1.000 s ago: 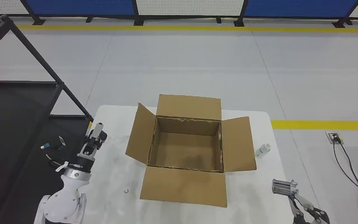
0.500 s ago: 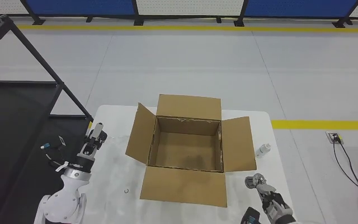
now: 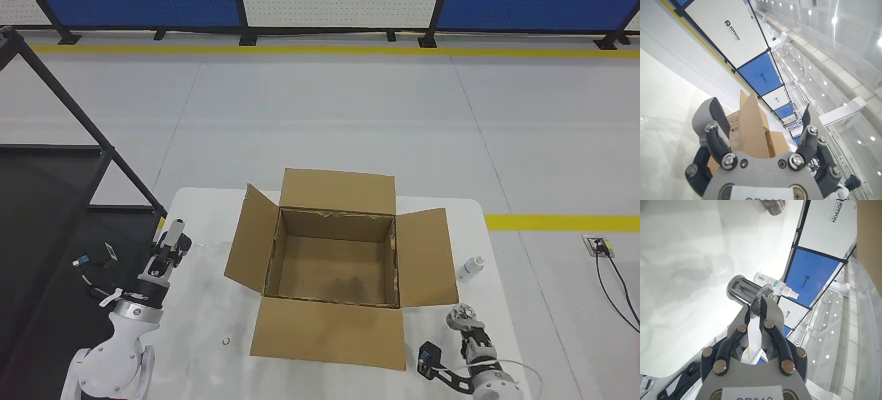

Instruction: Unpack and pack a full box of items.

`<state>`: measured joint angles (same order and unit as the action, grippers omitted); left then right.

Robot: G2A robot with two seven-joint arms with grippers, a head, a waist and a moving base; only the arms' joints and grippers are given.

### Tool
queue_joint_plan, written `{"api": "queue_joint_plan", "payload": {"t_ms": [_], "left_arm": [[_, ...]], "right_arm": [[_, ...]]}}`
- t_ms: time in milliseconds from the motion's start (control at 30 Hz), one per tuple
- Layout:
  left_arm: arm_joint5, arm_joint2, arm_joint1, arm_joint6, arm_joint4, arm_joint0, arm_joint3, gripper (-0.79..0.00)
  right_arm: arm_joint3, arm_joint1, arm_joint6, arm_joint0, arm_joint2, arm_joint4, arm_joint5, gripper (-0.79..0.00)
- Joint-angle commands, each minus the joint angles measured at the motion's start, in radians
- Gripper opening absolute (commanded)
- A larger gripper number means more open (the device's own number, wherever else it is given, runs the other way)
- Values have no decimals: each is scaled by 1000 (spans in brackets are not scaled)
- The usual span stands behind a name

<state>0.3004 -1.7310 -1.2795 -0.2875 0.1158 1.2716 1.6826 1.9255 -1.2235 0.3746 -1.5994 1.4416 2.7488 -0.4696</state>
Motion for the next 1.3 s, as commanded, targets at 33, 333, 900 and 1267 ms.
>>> {"api": "queue_joint_plan", "payload": {"t_ms": [33,333,900,1267], "left_arm": [[0,0,0,0,0,0,0,0],[0,0,0,0,0,0,0,0],[0,0,0,0,0,0,0,0],[0,0,0,0,0,0,0,0]], "right_arm": [[-34,0,-8,21,10,-15,-9,-785],[-98,-6,23,71,0,-17,-21,-785],[-77,-7,-25,49,22,-49,0,-449],[144,-5,-146,-70,188,-370,14,-785]]}}
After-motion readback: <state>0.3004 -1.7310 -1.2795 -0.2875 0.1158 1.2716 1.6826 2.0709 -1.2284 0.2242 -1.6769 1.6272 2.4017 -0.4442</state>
